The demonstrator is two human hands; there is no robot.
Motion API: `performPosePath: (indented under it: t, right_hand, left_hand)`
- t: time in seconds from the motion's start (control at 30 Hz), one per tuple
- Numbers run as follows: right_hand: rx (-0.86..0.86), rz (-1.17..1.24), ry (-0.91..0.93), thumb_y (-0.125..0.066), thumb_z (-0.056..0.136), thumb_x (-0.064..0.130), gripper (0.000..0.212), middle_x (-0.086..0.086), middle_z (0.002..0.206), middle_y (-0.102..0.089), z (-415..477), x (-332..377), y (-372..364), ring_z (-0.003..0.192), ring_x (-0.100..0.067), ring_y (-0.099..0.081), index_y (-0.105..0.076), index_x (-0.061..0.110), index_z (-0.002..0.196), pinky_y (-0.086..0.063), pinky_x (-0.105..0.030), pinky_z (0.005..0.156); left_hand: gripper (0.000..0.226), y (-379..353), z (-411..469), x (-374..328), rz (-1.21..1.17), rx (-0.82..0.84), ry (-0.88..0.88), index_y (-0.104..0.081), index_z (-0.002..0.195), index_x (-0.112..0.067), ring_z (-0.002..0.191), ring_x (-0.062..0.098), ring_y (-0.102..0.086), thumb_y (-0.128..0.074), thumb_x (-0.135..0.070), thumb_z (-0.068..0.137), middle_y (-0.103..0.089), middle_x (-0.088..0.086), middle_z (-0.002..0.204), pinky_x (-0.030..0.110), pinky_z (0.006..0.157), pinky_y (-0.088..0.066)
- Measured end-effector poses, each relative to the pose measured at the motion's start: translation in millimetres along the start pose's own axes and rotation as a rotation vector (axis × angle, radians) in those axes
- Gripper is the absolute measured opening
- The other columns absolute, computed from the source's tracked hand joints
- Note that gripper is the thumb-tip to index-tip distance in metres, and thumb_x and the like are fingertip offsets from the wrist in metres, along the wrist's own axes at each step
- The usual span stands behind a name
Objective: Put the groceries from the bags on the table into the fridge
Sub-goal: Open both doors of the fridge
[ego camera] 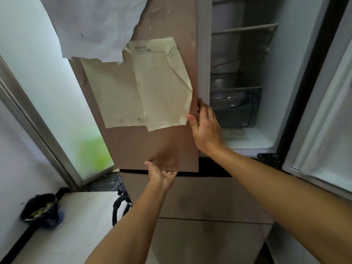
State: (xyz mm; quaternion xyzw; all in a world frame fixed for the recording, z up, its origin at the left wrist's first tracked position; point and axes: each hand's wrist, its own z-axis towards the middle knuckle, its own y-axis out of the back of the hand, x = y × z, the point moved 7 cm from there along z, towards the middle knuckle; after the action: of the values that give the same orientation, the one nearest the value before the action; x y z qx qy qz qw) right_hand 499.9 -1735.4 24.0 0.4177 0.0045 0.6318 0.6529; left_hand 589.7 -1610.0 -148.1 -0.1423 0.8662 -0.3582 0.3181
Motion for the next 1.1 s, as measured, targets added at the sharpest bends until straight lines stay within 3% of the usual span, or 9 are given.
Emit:
performPosePath:
  t: [0.2, 0.27, 0.47, 0.63, 0.9, 1.1]
  right_hand:
    - [0.021, -0.035, -0.024, -0.029, 0.097, 0.052, 0.068, -0.011, 0.156, -0.027, -2.9, 3.3, 2.1, 0.137, -0.032, -0.036, -0.022, 0.011, 0.152, -0.042, -0.048, 0.100]
    - [0.024, -0.035, -0.029, -0.025, 0.095, 0.056, 0.073, -0.010, 0.156, -0.028, -3.8, 3.9, 1.0, 0.136, -0.032, -0.038, -0.021, 0.010, 0.152, -0.042, -0.048, 0.100]
    - [0.015, -0.034, -0.071, -0.031, 0.100, 0.044, 0.064, -0.011, 0.154, -0.033, -6.7, 7.3, -0.7, 0.134, -0.031, -0.041, -0.018, 0.010, 0.152, -0.041, -0.046, 0.103]
    - [0.000, -0.053, -0.104, -0.019, 0.092, 0.055, 0.074, -0.013, 0.146, -0.044, -15.9, 16.1, 0.5, 0.124, -0.033, -0.051, -0.019, 0.011, 0.152, -0.047, -0.046, 0.096]
    - [-0.112, -0.148, -0.120, -0.006, 0.087, 0.069, 0.088, -0.011, 0.150, -0.039, -54.9, 42.4, 10.0, 0.127, -0.033, -0.049, -0.017, 0.012, 0.153, -0.047, -0.049, 0.095]
    - [-0.126, -0.204, 0.024, -0.029, 0.091, 0.063, 0.073, -0.003, 0.151, -0.038, -104.2, 72.6, 34.9, 0.130, -0.023, -0.044, -0.024, 0.023, 0.152, -0.045, -0.035, 0.088]
  left_hand:
    - [0.082, -3.6, -0.9, 0.7, 0.064, 0.031, -0.013, -0.022, 0.150, -0.010, 0.142, 0.034, -0.027, -0.020, -0.069, 0.093, -0.026, 0.017, 0.154, 0.048, 0.116, -0.022]
    - [0.082, -3.0, 5.2, 0.8, 0.082, 0.032, -0.019, -0.024, 0.150, -0.012, 0.141, 0.034, -0.027, -0.017, -0.069, 0.092, -0.029, 0.016, 0.154, 0.049, 0.115, -0.022]
    - [0.079, -2.2, 8.8, -1.5, 0.100, 0.042, -0.017, -0.026, 0.149, -0.013, 0.140, 0.034, -0.030, -0.013, -0.067, 0.093, -0.032, 0.015, 0.153, 0.049, 0.114, -0.024]
    - [0.077, 2.3, 6.7, -2.9, 0.114, 0.052, 0.008, -0.027, 0.149, -0.012, 0.139, 0.033, -0.032, -0.012, -0.065, 0.095, -0.032, 0.016, 0.152, 0.049, 0.114, -0.026]
    - [0.073, 25.6, -10.8, -11.8, 0.211, 0.136, 0.090, -0.035, 0.145, -0.014, 0.132, 0.035, -0.043, -0.014, -0.064, 0.096, -0.041, 0.015, 0.147, 0.049, 0.101, -0.039]
    - [0.072, 58.7, -47.1, -31.0, 0.354, 0.199, 0.127, -0.027, 0.149, -0.014, 0.134, 0.034, -0.040, -0.026, -0.062, 0.096, -0.038, 0.015, 0.149, 0.047, 0.108, -0.033]
